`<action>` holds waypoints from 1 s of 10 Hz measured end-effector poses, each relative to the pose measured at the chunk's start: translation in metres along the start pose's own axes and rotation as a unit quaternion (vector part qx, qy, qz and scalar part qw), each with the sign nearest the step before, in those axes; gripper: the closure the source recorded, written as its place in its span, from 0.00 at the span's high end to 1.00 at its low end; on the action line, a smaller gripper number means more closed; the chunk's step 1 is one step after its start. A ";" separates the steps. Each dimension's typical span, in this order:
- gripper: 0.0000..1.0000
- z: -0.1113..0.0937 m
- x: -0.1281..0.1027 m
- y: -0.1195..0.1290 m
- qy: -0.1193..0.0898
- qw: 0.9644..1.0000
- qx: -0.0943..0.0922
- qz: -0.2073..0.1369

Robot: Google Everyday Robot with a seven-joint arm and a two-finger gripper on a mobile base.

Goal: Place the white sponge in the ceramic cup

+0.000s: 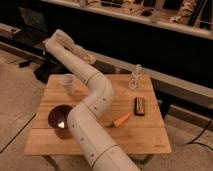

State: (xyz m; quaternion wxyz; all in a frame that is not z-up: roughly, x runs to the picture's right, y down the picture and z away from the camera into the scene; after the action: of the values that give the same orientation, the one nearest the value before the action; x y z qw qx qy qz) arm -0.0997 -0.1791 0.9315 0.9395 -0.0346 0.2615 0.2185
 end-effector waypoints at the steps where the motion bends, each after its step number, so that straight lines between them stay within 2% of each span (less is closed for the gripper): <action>1: 0.00 0.000 -0.001 0.001 -0.001 1.000 0.000 -0.001; 10: 0.00 0.000 -0.001 0.001 -0.001 1.000 0.000 -0.001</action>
State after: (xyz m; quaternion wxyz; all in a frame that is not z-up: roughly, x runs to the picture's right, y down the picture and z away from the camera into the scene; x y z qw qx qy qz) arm -0.1013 -0.1789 0.9320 0.9401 -0.0345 0.2604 0.2173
